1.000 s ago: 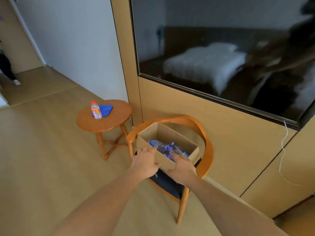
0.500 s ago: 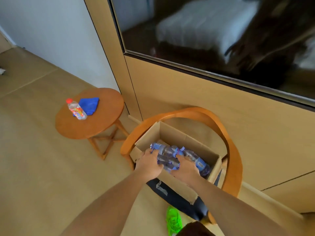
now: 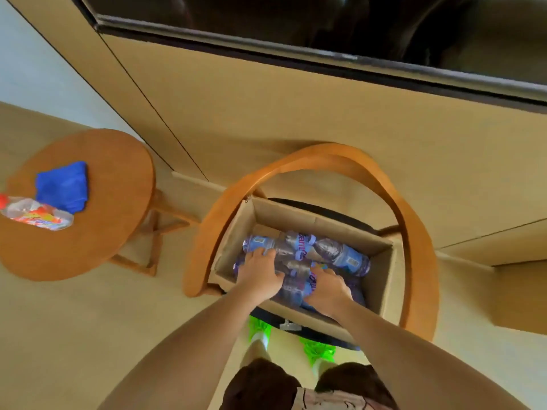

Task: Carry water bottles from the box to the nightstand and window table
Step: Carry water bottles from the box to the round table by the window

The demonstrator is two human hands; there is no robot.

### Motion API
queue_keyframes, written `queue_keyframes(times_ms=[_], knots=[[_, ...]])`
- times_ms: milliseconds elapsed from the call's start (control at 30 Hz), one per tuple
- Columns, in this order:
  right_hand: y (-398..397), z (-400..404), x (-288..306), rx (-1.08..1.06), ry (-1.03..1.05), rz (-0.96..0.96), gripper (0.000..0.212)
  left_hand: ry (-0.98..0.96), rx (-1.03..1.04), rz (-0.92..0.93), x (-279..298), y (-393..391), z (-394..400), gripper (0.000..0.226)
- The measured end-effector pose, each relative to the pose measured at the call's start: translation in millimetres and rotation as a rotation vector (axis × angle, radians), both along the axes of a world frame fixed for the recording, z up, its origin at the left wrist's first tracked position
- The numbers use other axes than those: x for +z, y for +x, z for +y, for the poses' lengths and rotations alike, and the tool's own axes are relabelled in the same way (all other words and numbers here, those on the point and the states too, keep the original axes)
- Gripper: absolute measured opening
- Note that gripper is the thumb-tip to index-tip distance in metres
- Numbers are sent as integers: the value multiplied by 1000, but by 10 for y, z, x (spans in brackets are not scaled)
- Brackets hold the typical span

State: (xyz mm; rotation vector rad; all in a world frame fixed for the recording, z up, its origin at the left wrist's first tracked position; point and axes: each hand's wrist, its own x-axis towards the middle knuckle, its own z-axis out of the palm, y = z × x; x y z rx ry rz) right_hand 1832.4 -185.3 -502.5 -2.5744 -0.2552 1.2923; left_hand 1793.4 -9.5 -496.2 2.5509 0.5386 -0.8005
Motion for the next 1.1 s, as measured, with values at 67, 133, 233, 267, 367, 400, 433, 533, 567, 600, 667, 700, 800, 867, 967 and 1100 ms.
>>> queue_keyframes(times_ms=[67, 133, 233, 267, 367, 400, 433, 533, 567, 600, 667, 700, 800, 867, 967, 1100], knots=[[-23, 62, -124, -27, -53, 28, 76, -11, -57, 15, -167, 89, 78, 64], [-60, 131, -248, -45, -100, 56, 79, -29, -115, 37, -329, 168, 147, 66], [-95, 247, -434, -32, -155, 69, 81, -51, -191, 44, -531, 282, 262, 71], [-99, 288, -495, -19, -170, 63, 80, -55, -216, 39, -592, 313, 304, 72], [-87, 390, -684, 47, -229, 50, 81, -45, -289, 21, -773, 417, 432, 78], [-82, 410, -755, 73, -245, 59, 83, -39, -307, 18, -833, 460, 474, 79], [-72, 428, -825, 88, -255, 75, 84, -35, -319, 20, -898, 508, 515, 81], [-30, 485, -994, 67, -262, 144, 86, 5, -381, 25, -1097, 652, 615, 92], [-10, 510, -1038, 79, -263, 155, 87, 23, -410, 36, -1167, 699, 639, 96], [5, 533, -1076, 100, -261, 157, 88, 31, -432, 59, -1233, 741, 653, 99], [25, 559, -1144, 118, -249, 135, 88, 14, -469, 132, -1355, 806, 657, 103], [26, 559, -1170, 116, -241, 118, 86, -4, -485, 160, -1412, 819, 650, 104], [12, 539, -1237, 105, -221, 74, 79, -13, -497, 143, -1558, 828, 641, 102], [10, 529, -1262, 98, -205, 52, 76, -17, -491, 117, -1627, 858, 664, 92], [14, 519, -1258, 91, -194, 38, 76, -23, -500, 140, -1638, 953, 697, 77], [82, 531, -1189, 36, -197, 108, 63, 23, -561, 143, -1545, 1017, 687, 75]])
